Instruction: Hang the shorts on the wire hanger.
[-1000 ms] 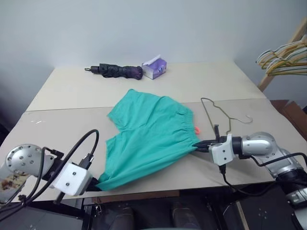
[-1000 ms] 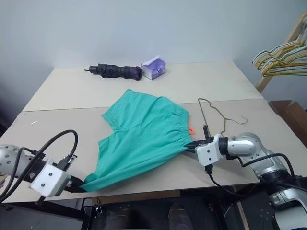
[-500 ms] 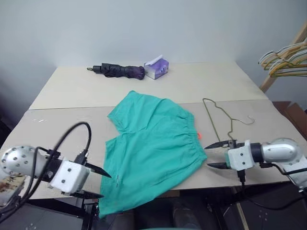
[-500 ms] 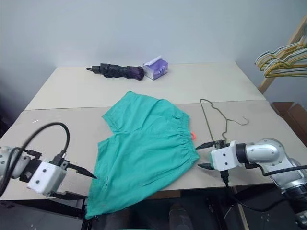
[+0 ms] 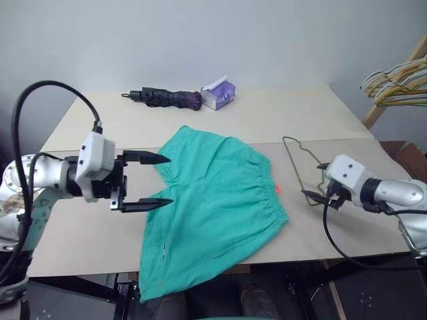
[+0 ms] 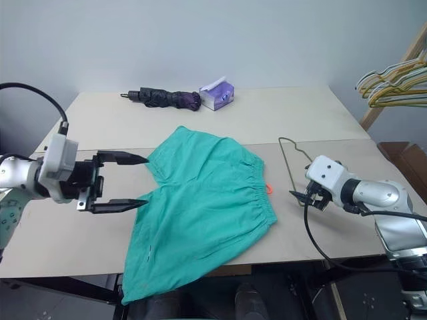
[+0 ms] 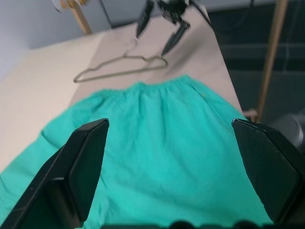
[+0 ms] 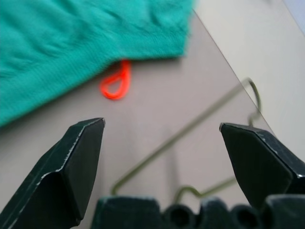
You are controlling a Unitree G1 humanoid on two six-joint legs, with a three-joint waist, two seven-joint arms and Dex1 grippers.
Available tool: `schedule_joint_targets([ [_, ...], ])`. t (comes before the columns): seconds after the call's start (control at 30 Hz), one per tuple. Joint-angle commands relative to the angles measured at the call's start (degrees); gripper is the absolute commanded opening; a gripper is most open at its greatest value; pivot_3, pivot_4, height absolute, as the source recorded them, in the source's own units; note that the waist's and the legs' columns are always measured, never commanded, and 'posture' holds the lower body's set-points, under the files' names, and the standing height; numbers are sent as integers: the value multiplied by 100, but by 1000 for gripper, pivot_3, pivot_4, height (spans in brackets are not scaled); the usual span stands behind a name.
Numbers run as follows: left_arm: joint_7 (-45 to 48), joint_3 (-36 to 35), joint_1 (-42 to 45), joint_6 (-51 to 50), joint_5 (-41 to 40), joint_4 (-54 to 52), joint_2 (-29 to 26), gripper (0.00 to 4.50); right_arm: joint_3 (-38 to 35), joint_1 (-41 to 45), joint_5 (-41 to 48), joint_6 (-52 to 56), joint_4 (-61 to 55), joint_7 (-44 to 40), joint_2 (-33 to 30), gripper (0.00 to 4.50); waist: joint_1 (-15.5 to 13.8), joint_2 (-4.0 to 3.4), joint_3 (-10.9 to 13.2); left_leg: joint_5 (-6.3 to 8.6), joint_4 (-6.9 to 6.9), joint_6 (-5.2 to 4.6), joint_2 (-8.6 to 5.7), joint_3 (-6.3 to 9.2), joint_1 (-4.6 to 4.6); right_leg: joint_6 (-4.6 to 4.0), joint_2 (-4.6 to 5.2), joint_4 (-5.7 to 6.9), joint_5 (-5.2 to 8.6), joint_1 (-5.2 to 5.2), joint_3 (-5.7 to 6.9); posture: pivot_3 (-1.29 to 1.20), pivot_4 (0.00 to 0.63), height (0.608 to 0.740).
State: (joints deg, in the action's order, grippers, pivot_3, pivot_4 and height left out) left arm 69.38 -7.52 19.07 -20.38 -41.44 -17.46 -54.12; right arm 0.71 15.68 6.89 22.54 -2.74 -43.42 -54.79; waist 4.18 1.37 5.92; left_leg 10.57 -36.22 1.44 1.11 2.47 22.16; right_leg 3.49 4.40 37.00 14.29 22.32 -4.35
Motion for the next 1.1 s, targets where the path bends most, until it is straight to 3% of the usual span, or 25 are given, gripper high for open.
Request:
schedule_joint_targets([
  [0.03, -315, -75, 272, -330, -350, -186, 283, 4474, 124, 478, -331, 1322, 207, 595, 333, 4500, 20, 10, -13, 0, 0, 0, 0, 1, 1, 0, 0, 0, 0, 0, 0, -98, 22, 740],
  [0.23, -805, -18, 545, -668, -279, -225, 680, 4474, 122, 1470, -507, 2724, 1169, 1261, 1120, 4500, 136, 10, -38, 0, -4, 0, -6, 15, 10, 3, 1, -1, -4, -1, 6, -100, 0, 740],
  [0.47, -1208, -32, 859, -1164, -375, -185, 910, 4474, 257, 1843, -705, 3134, 1790, 1437, 1199, 4500, 162, 11, -53, 0, -4, 0, -9, 32, 17, 5, 2, -3, -4, -1, 18, -78, 0, 740],
  [0.73, -1079, -58, 839, -1301, -470, -164, 949, 4474, -75, 1789, -68, 3655, 1791, 948, 1327, 4500, 278, 10, -76, 0, -4, 0, -9, 34, 16, 6, 1, -3, -4, -3, 18, -95, 0, 740],
  [0.83, -977, 7, 876, -1301, -421, -133, 934, 4500, -136, 1935, 9, 3625, 2202, 957, 1463, 3900, 312, 8, -100, 0, -4, 0, -9, 36, 15, 6, 0, -3, -4, -4, 20, -100, 0, 740],
  [1.1, -596, 139, 990, -1048, -202, 121, 964, 4500, -436, 2302, 178, 3614, 2976, 1075, 1639, 1155, 412, 9, -119, 0, -3, 0, -9, 39, 15, 6, 0, -6, -4, -6, 22, -102, 0, 740],
])
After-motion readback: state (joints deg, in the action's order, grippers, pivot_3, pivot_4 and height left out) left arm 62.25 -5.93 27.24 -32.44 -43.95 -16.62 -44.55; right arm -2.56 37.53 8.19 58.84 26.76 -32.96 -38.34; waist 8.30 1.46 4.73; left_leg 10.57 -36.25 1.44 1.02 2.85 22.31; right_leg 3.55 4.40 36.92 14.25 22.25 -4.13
